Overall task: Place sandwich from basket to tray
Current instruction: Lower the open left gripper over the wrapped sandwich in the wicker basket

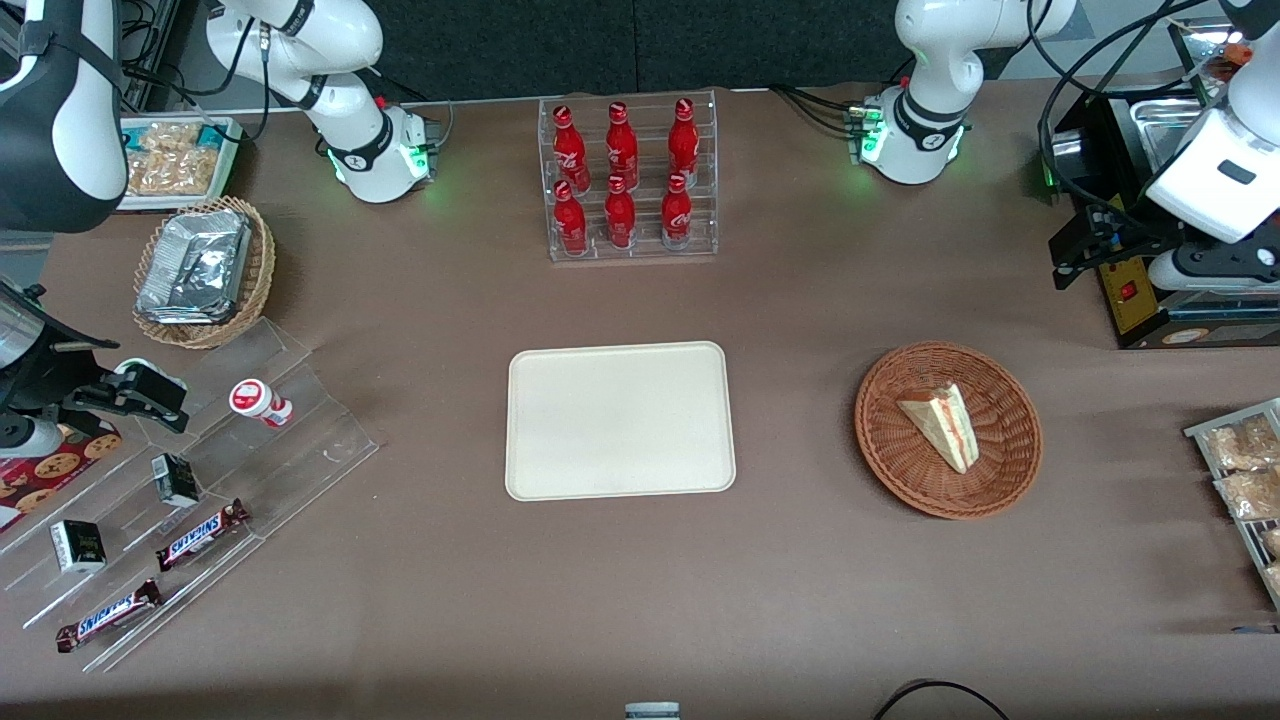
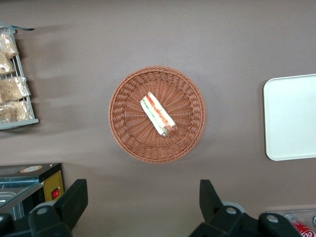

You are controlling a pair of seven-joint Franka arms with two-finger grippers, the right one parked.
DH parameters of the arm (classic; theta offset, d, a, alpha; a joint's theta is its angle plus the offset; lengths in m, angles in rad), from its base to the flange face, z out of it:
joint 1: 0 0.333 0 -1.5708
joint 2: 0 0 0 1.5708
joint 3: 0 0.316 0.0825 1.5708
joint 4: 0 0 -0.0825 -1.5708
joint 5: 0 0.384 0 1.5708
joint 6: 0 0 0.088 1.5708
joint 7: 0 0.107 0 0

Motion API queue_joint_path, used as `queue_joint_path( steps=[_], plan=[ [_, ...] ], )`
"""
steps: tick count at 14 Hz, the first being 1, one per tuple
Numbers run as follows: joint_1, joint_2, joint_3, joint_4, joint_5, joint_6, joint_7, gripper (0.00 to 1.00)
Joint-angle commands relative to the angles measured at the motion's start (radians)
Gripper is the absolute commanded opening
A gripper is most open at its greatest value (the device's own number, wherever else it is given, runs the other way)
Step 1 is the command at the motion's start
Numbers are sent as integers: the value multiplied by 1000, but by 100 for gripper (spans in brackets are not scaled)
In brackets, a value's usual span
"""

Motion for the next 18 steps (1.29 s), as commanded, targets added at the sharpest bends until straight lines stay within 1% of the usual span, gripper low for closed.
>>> queue_joint_path(
  steps=[1,3,4,5,6,7,9,11,13,15,18],
  plan=[
    [28,-18,-12,3,-31,-30,-4,100],
    [30,9,-12,-17,-48,-30,-44,100],
    [39,32,-4,-40,-83,-16,-109,100],
    [50,60,-3,-58,-99,7,-178,100],
    [51,78,-3,-87,-99,41,-250,100],
    [51,92,-3,-133,-96,99,-319,100],
    [53,126,-3,-247,-87,246,-364,100],
    [50,173,-1,-348,-78,421,-503,100],
    [44,232,-3,-387,-56,513,-601,100],
    [44,275,-3,-420,-56,582,-613,100],
    [41,296,-3,-540,-56,777,-645,100]
  ],
)
